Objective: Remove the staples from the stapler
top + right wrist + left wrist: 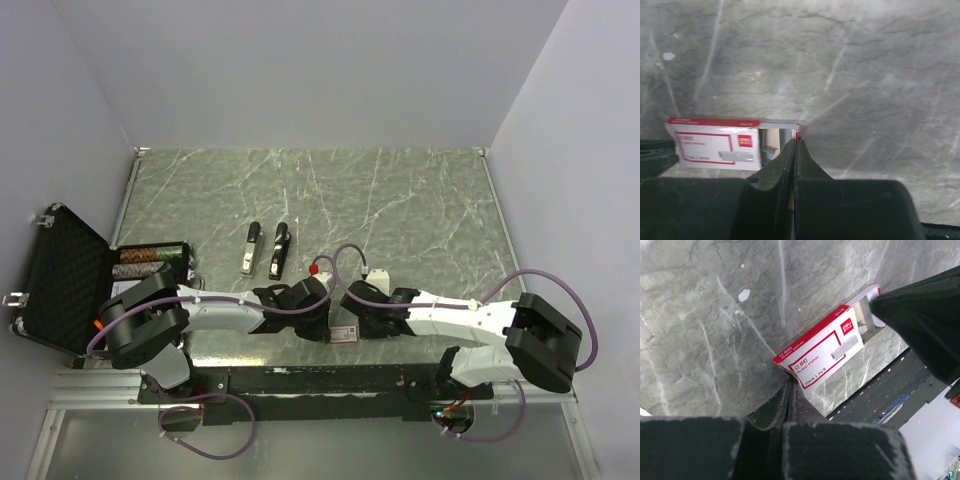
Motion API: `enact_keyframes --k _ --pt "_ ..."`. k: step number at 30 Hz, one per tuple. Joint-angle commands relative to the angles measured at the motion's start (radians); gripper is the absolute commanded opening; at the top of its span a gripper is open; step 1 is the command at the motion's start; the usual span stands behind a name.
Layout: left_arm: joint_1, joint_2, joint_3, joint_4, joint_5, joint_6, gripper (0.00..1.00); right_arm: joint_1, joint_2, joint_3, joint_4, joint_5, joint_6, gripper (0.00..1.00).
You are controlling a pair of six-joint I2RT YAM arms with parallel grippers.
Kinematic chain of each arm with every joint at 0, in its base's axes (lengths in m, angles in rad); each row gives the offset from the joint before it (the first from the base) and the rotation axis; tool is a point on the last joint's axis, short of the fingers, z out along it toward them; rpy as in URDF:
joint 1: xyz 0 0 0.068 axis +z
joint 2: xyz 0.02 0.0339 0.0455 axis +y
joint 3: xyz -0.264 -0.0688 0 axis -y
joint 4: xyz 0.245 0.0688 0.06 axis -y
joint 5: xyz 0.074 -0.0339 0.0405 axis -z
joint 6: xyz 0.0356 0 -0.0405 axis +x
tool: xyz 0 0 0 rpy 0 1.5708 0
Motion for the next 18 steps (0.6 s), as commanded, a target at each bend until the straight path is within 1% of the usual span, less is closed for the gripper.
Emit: enact_keyframes --k 1,10,18 --pt "-0.004 0.023 -0.022 -0.034 -0.032 0.015 0.01 0.016 0.025 0.034 0.062 -0.036 0.006 0.0" --pt "-0.004 0.025 -0.013 -0.036 -0.029 0.016 0.01 0.023 0.044 0.034 0.138 -0.077 -0.016 0.0" --pt "-0.004 0.02 -0.001 -0.047 -0.035 0.015 0.01 0.048 0.089 0.08 0.149 -0.094 -0.048 0.0"
